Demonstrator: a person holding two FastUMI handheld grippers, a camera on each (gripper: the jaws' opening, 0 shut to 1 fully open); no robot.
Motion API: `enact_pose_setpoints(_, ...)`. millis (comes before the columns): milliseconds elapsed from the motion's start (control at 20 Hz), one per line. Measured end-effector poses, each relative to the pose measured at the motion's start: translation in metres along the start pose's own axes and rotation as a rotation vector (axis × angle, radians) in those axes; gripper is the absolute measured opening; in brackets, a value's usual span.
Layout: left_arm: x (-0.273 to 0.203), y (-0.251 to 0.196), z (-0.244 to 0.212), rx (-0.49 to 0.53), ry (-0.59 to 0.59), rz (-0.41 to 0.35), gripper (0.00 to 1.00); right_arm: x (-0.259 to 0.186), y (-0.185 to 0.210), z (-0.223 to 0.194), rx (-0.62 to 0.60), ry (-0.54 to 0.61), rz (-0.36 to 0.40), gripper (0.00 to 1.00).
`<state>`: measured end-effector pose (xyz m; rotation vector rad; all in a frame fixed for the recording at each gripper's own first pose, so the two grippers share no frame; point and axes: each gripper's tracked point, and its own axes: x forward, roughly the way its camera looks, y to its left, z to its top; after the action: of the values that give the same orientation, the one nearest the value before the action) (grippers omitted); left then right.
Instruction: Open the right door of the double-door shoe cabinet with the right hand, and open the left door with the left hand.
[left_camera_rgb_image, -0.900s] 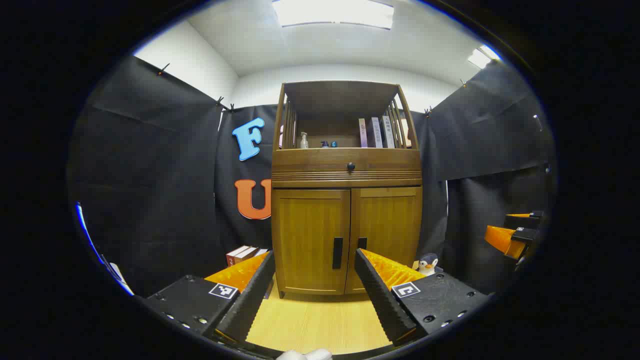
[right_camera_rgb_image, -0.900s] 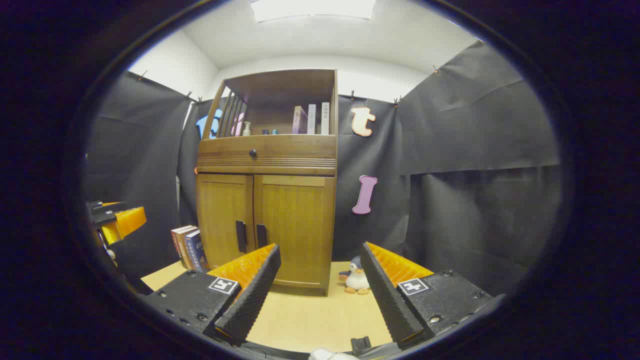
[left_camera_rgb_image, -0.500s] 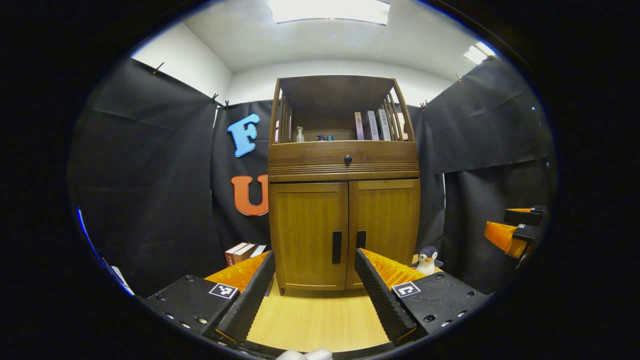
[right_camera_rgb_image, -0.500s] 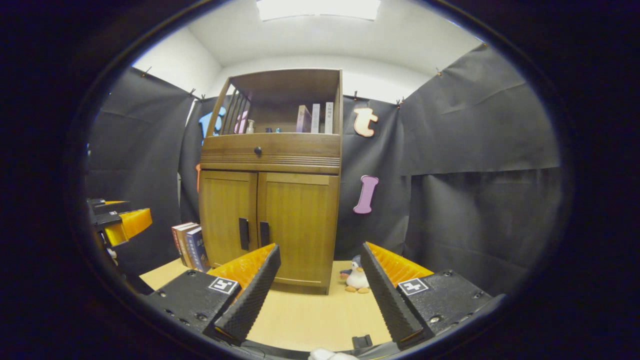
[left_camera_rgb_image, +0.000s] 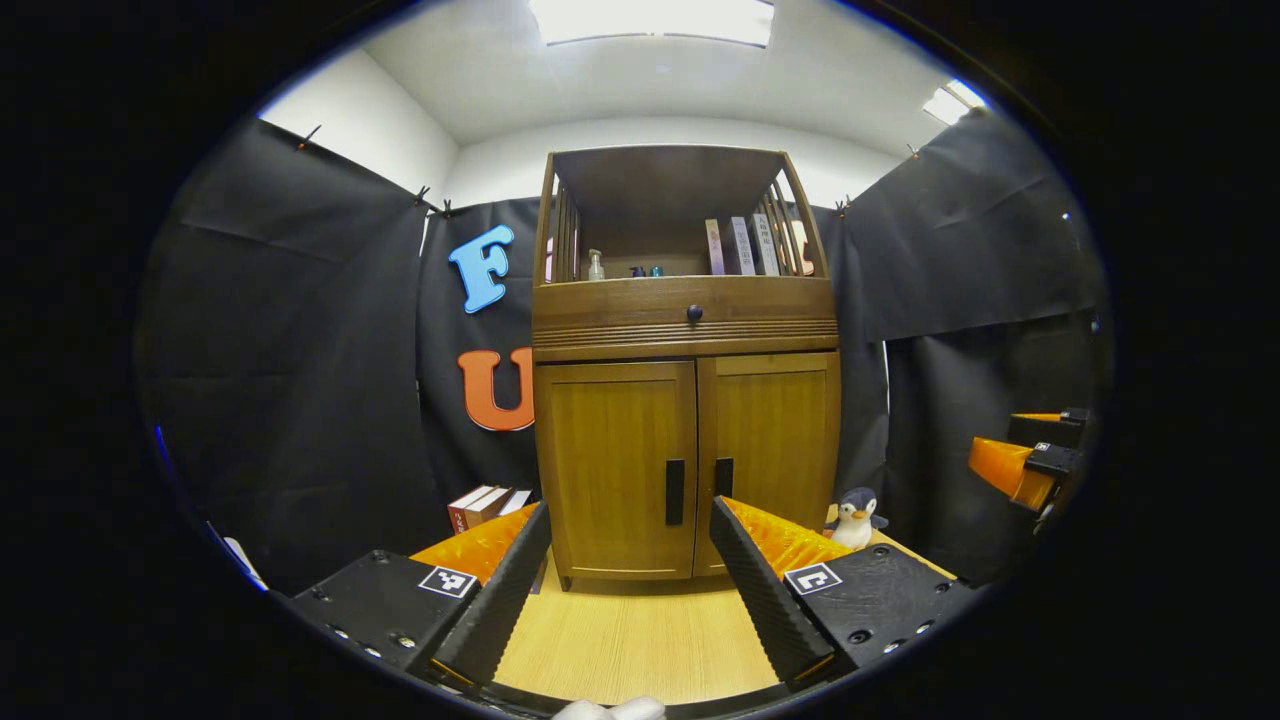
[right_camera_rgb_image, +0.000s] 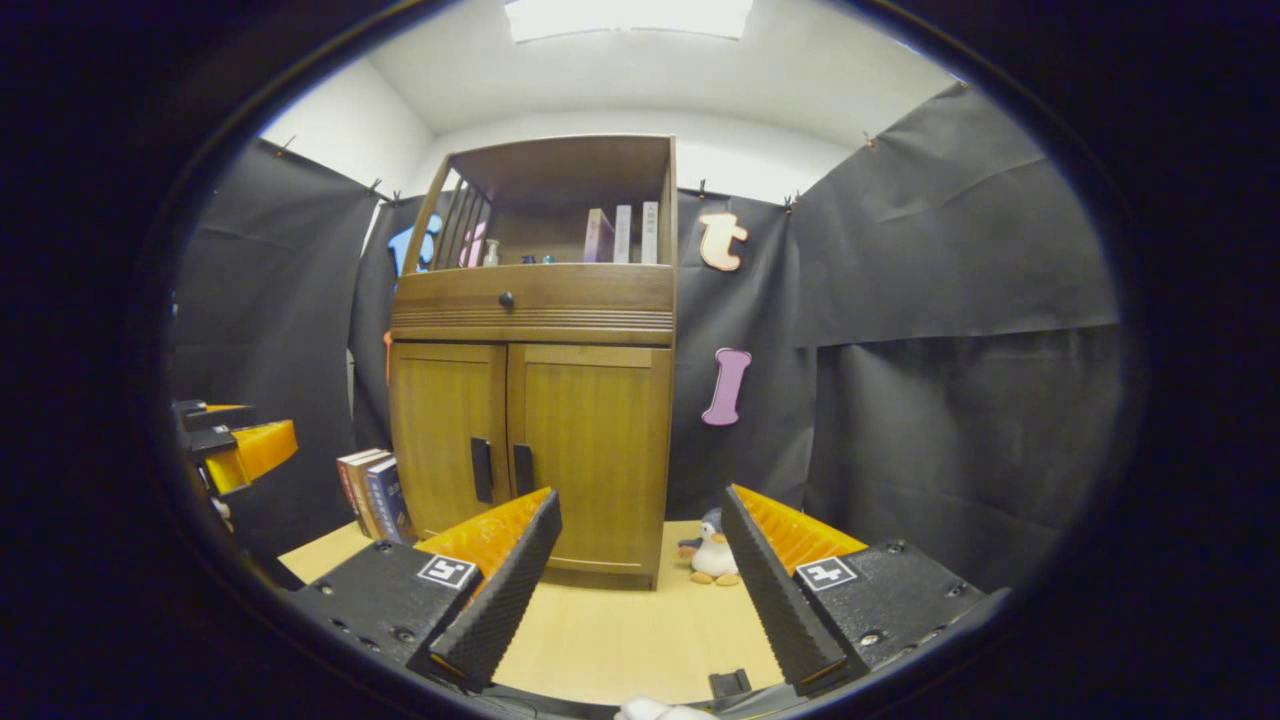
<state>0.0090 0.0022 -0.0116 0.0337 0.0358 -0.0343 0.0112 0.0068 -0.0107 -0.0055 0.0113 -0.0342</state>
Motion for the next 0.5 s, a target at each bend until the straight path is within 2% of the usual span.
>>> enact_pose_setpoints(150, 0.003, -0.006, 0.000, -0.015, 0.015, -0.027, 0.96, 0.023, -0.005, -0.018, -0.022, 0.033, -0.015, 1.00)
enact_pose_setpoints(200, 0.004, -0.005, -0.001, -0.019, 0.024, -0.023, 1.00, 0.034, -0.004, -0.024, -0.024, 0.048, -0.011, 1.00)
enact_pose_setpoints(250, 0.004, -0.004, -0.004, -0.025, 0.036, -0.017, 0.96, 0.047, 0.000, -0.030, -0.023, 0.060, 0.000, 1.00)
enact_pose_setpoints(500, 0.010, -0.005, -0.003, -0.043, 0.055, 0.007, 0.96, 0.129, 0.040, -0.066, -0.004, 0.130, 0.082, 1.00)
